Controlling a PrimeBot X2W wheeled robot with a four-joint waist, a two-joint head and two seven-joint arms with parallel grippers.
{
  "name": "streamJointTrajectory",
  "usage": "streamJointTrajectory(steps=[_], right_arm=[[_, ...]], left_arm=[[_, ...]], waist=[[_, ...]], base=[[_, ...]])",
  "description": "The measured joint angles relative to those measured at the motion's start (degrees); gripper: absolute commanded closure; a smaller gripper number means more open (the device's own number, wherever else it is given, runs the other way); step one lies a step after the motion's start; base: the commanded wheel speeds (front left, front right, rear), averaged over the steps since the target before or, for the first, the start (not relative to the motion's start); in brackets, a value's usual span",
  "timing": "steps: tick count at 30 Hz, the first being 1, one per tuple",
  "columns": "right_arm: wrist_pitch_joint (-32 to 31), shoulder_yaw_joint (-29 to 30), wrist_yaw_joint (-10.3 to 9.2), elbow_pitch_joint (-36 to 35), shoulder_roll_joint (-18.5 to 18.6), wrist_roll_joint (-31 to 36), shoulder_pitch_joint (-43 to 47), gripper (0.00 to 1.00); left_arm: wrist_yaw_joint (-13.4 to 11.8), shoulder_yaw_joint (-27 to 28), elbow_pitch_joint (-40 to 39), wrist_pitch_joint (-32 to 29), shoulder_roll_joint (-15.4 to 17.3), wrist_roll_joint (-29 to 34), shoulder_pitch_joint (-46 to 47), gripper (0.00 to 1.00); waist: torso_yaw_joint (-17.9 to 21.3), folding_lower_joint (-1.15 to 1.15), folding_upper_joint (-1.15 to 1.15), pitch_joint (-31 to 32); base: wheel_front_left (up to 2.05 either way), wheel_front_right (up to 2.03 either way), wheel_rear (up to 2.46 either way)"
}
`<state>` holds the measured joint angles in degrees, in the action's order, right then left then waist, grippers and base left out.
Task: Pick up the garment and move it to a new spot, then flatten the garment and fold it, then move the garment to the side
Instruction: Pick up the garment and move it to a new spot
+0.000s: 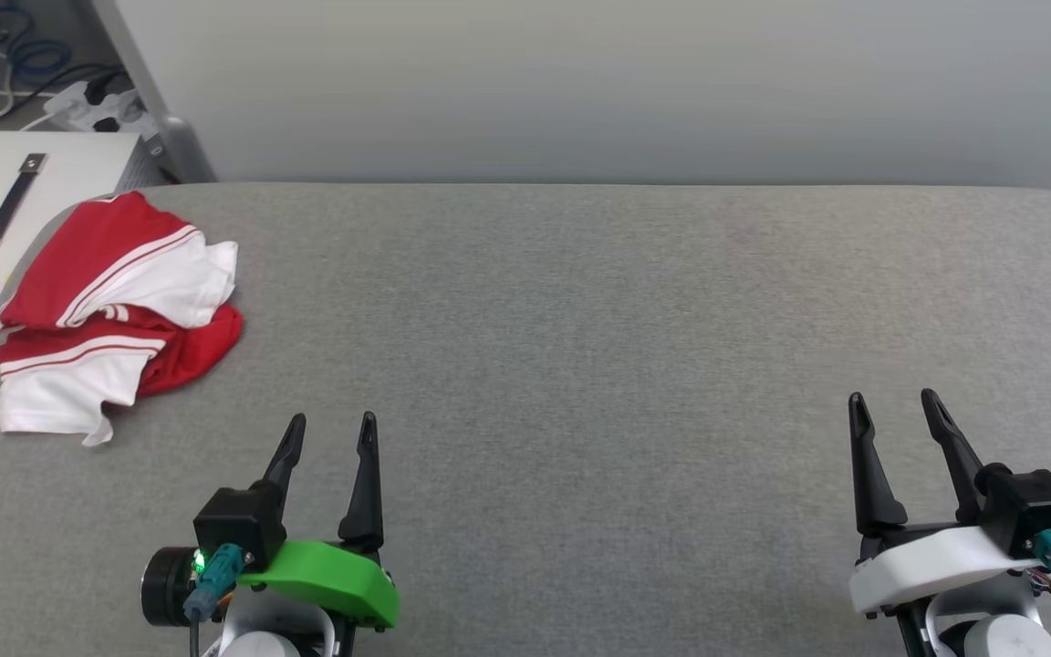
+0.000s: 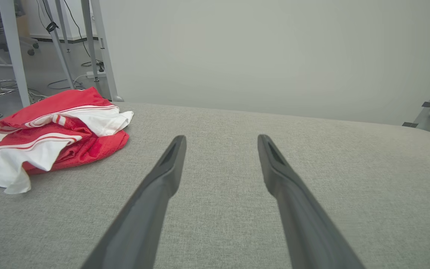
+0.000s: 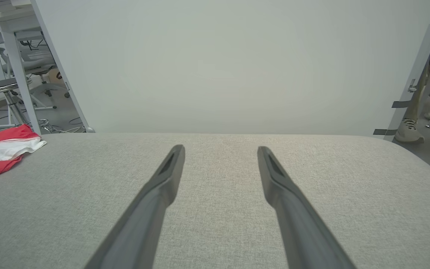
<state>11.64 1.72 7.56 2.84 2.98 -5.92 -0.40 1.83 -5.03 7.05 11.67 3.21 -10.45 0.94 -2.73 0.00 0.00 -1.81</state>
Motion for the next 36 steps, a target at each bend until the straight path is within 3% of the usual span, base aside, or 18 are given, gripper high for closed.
streamJointTrajectory(steps=[26, 36], right_arm=[[2.8, -4.3, 0.00, 1.5, -0.2, -0.9, 0.3, 0.00], [3.0, -4.8, 0.00, 1.8, -0.2, -1.0, 0.3, 0.00]], left_arm=[[0.7, 0.9, 1.5, 3.0, 0.0, -2.2, 0.0, 0.00], [0.9, 0.0, 1.7, 3.0, 0.0, -2.3, -0.1, 0.00]], waist=[[-18.8, 0.00, 0.00, 0.0], [-23.3, 0.00, 0.00, 0.1]], base=[[0.00, 0.00, 0.00], [0.00, 0.00, 0.00]])
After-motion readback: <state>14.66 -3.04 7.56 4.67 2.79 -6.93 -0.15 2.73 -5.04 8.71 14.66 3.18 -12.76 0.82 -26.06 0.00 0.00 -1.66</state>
